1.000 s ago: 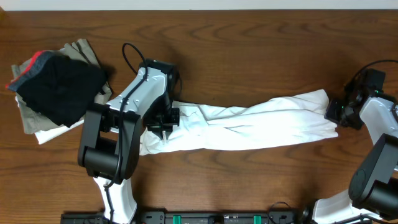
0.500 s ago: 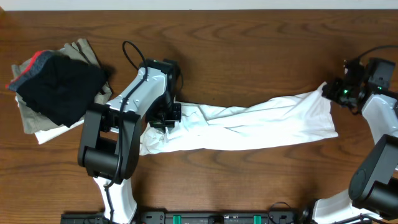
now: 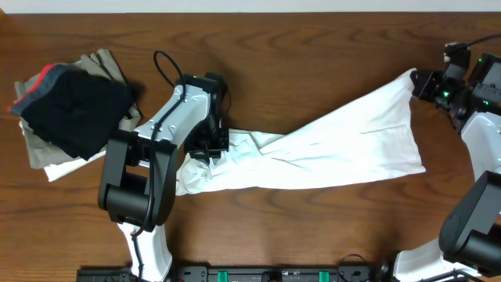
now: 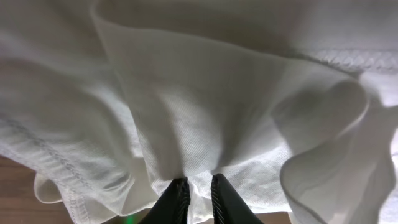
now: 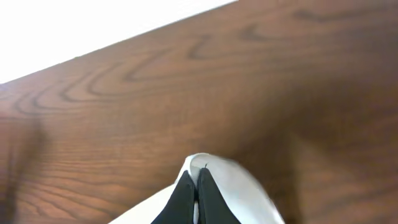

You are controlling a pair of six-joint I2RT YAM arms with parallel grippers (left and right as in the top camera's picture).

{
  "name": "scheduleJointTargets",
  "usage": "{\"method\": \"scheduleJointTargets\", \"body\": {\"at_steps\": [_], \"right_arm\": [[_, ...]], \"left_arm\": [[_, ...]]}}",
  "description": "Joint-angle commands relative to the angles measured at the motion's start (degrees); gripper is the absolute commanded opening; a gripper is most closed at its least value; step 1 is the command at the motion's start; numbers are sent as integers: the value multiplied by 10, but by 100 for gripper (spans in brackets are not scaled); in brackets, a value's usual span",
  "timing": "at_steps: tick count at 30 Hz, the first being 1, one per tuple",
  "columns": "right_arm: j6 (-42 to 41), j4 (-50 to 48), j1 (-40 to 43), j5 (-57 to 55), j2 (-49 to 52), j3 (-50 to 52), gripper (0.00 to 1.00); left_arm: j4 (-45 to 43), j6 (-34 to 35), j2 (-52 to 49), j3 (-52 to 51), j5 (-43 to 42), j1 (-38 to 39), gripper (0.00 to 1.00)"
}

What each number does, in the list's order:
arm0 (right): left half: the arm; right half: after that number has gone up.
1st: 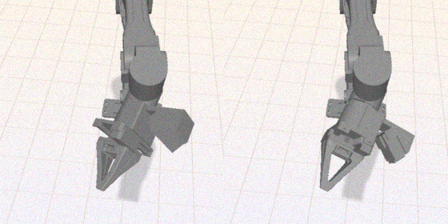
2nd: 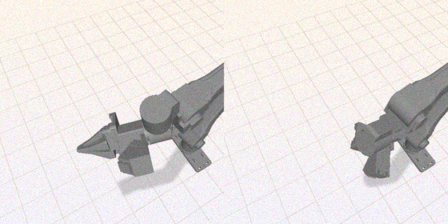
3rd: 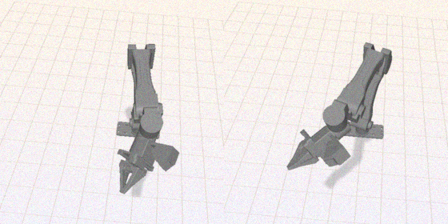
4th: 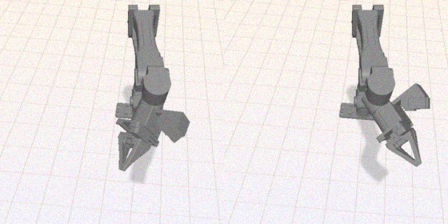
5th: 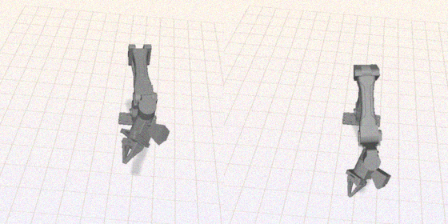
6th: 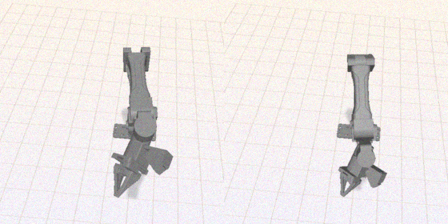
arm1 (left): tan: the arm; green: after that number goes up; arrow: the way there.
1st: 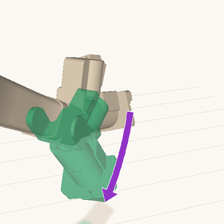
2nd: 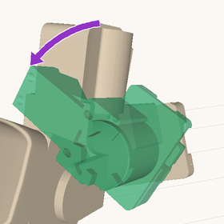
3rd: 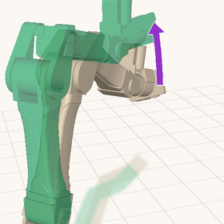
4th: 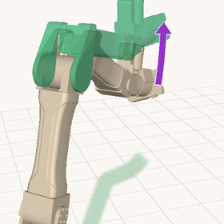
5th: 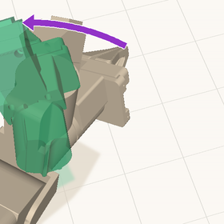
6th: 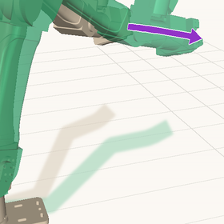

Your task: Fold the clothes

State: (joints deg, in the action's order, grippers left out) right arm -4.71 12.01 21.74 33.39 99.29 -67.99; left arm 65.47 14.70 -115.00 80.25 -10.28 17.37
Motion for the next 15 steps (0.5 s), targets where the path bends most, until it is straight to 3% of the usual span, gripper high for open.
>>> {"method": "scheduleJointTargets", "body": {"at_steps": [1,8,15], "right_arm": [[5,-6,7,30,4,-13,1],[5,9,7,-7,4,-13,1],[26,158,9,-200,4,-12,1]], "left_arm": [[-2,7,3,-2,6,-1,17],[-3,7,3,-2,6,-1,17],[-3,7,3,-2,6,-1,16]]}}
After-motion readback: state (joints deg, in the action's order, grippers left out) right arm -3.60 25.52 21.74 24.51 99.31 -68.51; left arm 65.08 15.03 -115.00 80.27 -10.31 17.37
